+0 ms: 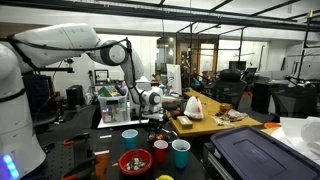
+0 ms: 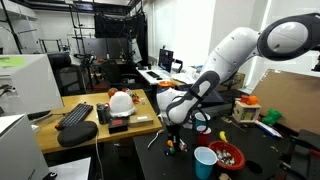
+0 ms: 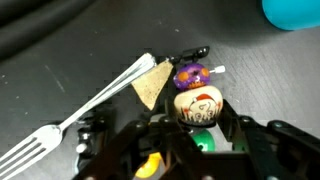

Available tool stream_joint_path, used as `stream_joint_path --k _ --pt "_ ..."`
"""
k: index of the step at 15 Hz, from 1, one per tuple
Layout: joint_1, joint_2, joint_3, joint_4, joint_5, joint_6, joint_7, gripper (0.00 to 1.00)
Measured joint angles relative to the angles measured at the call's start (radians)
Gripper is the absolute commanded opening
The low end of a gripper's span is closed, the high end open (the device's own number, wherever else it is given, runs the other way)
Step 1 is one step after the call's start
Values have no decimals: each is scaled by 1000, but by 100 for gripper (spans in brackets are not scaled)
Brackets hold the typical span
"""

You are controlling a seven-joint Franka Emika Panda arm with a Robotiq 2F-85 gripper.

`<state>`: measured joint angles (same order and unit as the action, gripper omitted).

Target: Put all the South Park toys in the green cup

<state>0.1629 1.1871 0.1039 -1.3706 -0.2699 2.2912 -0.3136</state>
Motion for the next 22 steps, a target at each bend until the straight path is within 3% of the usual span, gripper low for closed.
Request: stream_joint_path --k 8,14,22 --pt "-3 -100 11 -10 7 0 0 20" --pt "-52 -177 16 -11 93 0 11 20" --pt "-107 -282 -69 -40 135 2 203 20"
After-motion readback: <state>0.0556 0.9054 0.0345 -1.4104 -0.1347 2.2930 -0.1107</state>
